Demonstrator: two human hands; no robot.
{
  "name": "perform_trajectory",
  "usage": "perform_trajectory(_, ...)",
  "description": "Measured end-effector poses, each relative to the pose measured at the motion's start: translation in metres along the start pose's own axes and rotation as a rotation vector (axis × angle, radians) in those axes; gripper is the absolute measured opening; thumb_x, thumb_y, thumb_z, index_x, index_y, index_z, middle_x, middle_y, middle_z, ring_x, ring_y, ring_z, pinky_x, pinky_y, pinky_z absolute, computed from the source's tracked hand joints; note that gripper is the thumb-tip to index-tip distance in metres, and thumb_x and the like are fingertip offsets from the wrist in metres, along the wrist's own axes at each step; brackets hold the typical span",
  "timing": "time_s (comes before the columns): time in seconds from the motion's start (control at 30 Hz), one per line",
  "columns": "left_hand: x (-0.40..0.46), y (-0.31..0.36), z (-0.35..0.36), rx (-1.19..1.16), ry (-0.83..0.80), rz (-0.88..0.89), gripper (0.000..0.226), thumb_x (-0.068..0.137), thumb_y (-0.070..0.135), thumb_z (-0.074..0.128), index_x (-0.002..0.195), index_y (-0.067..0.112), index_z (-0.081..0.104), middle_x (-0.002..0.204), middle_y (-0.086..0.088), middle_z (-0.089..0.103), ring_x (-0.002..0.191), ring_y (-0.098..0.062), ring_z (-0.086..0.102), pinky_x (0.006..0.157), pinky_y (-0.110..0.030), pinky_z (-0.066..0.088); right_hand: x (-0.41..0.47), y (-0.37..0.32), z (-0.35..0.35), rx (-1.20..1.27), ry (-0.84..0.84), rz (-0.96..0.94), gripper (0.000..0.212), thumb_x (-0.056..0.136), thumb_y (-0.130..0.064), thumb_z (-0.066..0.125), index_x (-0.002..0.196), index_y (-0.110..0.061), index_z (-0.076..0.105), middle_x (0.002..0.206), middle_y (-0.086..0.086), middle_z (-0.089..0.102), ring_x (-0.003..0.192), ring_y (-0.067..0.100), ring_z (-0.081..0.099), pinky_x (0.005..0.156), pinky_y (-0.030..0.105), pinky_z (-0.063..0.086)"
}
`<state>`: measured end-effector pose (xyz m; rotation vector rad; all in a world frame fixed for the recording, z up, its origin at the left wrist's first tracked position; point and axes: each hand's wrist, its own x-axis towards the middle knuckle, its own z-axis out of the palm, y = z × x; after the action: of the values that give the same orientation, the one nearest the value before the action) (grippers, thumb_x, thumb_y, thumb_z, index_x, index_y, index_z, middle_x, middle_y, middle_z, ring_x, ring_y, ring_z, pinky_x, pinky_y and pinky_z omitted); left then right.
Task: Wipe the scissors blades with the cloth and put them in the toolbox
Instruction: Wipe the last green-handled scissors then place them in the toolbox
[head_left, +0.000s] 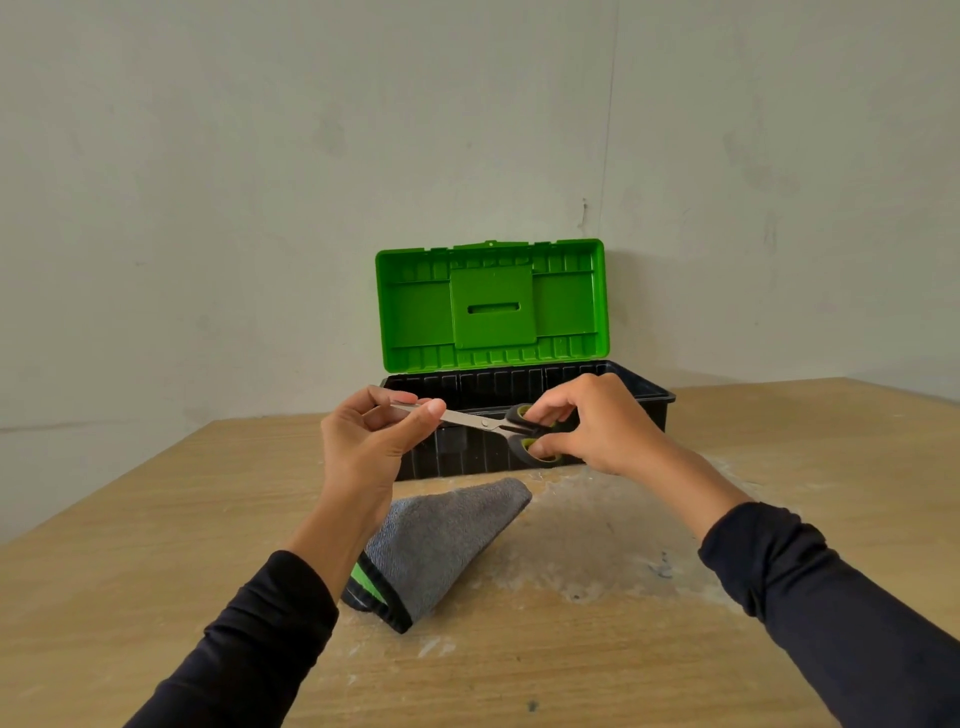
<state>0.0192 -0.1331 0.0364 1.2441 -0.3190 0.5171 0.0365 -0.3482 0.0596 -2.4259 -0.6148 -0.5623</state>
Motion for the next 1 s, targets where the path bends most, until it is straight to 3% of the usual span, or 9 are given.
perform_trajectory(0.13, -0.001, -0.002, 0.004, -0.011, 0.042, 0.009, 0.023, 0.056, 0.013, 0.076, 0.074, 0.009, 0.062, 0.056, -0.001, 0.067, 0.065, -0.014, 0.069, 0.067, -0.023, 0.056, 0.001, 0.004, 0.002, 0.008, 0.005, 0.008, 0.031, 0.068, -0.016, 0.082, 0.098, -0.016, 0.075, 0.086, -0.006, 0.071, 0.074, -0.005, 0.057, 0.063, 0.005, 0.037)
perform_trajectory(0.23, -0.002, -0.008, 0.007, 0.083, 0.012, -0.080, 0.050, 0.066, 0.025, 0.076, 0.111, 0.010, 0.059, 0.083, -0.004, 0.073, 0.085, -0.016, 0.070, 0.082, -0.030, 0.054, 0.005, 0.009, -0.005, 0.017, 0.052, 0.012, 0.030, 0.069, -0.015, 0.081, 0.099, -0.017, 0.075, 0.083, -0.006, 0.072, 0.073, -0.001, 0.061, 0.061, 0.005, 0.043)
perform_trajectory(0.33, -0.003, -0.018, 0.012, 0.555, -0.071, -0.097, 0.050, 0.081, 0.036, 0.066, 0.124, 0.017, 0.051, 0.112, 0.003, 0.065, 0.096, -0.008, 0.062, 0.086, -0.026, 0.050, 0.015, 0.021, -0.016, 0.009, 0.140, 0.064, 0.029, 0.072, -0.016, 0.079, 0.101, -0.013, 0.074, 0.079, -0.007, 0.069, 0.063, -0.004, 0.057, 0.055, 0.005, 0.043)
perform_trajectory(0.43, -0.008, -0.029, 0.019, 1.070, -0.239, 0.171, 0.033, 0.089, 0.041, 0.054, 0.114, 0.021, 0.058, 0.112, 0.008, 0.062, 0.099, -0.005, 0.055, 0.080, -0.018, 0.042, 0.032, 0.036, -0.021, -0.019, 0.188, 0.122, 0.030, 0.074, -0.016, 0.078, 0.102, -0.009, 0.073, 0.077, -0.003, 0.067, 0.060, -0.003, 0.055, 0.057, 0.006, 0.040)
perform_trajectory(0.53, -0.012, -0.041, 0.023, 1.274, -0.356, 0.271, 0.033, 0.091, 0.047, 0.044, 0.112, 0.025, 0.056, 0.112, 0.009, 0.058, 0.099, -0.005, 0.054, 0.080, -0.020, 0.043, 0.055, 0.046, -0.022, -0.040, 0.200, 0.151, 0.031, 0.074, -0.017, 0.078, 0.103, -0.007, 0.073, 0.088, 0.004, 0.073, 0.063, 0.002, 0.057, 0.063, 0.012, 0.044)
perform_trajectory(0.67, -0.010, -0.057, 0.017, 1.289, -0.428, 0.183, 0.028, 0.093, 0.045, 0.041, 0.104, 0.027, 0.059, 0.104, 0.010, 0.060, 0.083, -0.002, 0.055, 0.075, -0.023, 0.048, 0.091, 0.059, -0.016, -0.117, 0.086, 0.193, 0.030, 0.074, -0.018, 0.078, 0.102, -0.007, 0.073, 0.100, 0.009, 0.073, 0.088, 0.018, 0.065, 0.077, 0.023, 0.046)
perform_trajectory(0.77, -0.005, -0.066, 0.014, 1.266, -0.437, 0.128, 0.026, 0.092, 0.043, 0.043, 0.098, 0.028, 0.062, 0.095, 0.012, 0.064, 0.083, -0.001, 0.056, 0.077, -0.028, 0.051, 0.116, 0.074, -0.002, -0.161, -0.033, 0.230, 0.030, 0.074, -0.018, 0.079, 0.101, -0.007, 0.074, 0.102, 0.010, 0.072, 0.096, 0.022, 0.065, 0.085, 0.028, 0.049)
perform_trajectory(1.0, -0.004, -0.068, 0.011, 1.260, -0.459, 0.059, 0.027, 0.089, 0.047, 0.042, 0.097, 0.032, 0.063, 0.090, 0.019, 0.063, 0.084, 0.001, 0.056, 0.078, -0.028, 0.051, 0.150, 0.109, 0.022, -0.223, -0.225, 0.329, 0.026, 0.070, -0.021, 0.082, 0.094, -0.012, 0.075, 0.096, 0.007, 0.074, 0.082, 0.021, 0.067, 0.085, 0.034, 0.053)
